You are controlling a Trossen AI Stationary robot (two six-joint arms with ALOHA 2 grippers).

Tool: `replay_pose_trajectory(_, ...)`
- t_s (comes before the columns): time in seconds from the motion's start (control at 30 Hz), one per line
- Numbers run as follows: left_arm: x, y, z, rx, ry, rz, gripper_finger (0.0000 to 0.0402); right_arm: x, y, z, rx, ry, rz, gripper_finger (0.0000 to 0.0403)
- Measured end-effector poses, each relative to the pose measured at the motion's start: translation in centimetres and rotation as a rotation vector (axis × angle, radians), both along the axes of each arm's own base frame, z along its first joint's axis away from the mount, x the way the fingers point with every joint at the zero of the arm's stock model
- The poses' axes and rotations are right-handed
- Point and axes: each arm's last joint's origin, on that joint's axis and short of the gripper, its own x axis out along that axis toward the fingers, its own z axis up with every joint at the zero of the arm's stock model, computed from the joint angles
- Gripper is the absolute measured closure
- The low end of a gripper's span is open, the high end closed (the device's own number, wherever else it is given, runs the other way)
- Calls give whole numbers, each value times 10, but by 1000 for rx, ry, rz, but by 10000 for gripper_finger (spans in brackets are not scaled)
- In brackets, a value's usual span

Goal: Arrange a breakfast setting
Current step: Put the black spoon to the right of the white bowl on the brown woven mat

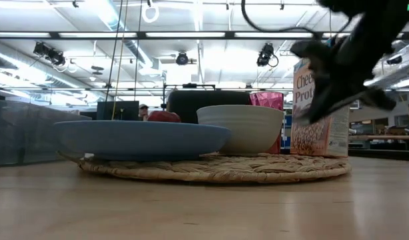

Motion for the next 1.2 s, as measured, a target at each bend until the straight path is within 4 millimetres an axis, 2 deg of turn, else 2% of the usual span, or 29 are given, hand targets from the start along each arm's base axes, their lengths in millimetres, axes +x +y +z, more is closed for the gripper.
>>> replay_pose_trajectory(0.17,-2,-3,0,-10,-20,31,219,1,-14,-28,-38,-43,-47,393)
replay_pose_trajectory(0.43,-3,0,4,-27,-40,55,219,8,-38,-44,-84,-57,-73,393)
replay_pose_trajectory(0.67,-2,0,5,-36,-56,52,219,17,-40,-59,-70,-52,-69,387)
replay_pose_trajectory(0.83,-1,0,5,-37,-60,52,219,23,-39,-64,-65,-75,-71,369)
replay_pose_trajectory(1.2,-1,-1,5,-41,-66,51,219,21,-41,-63,-52,-64,-87,323)
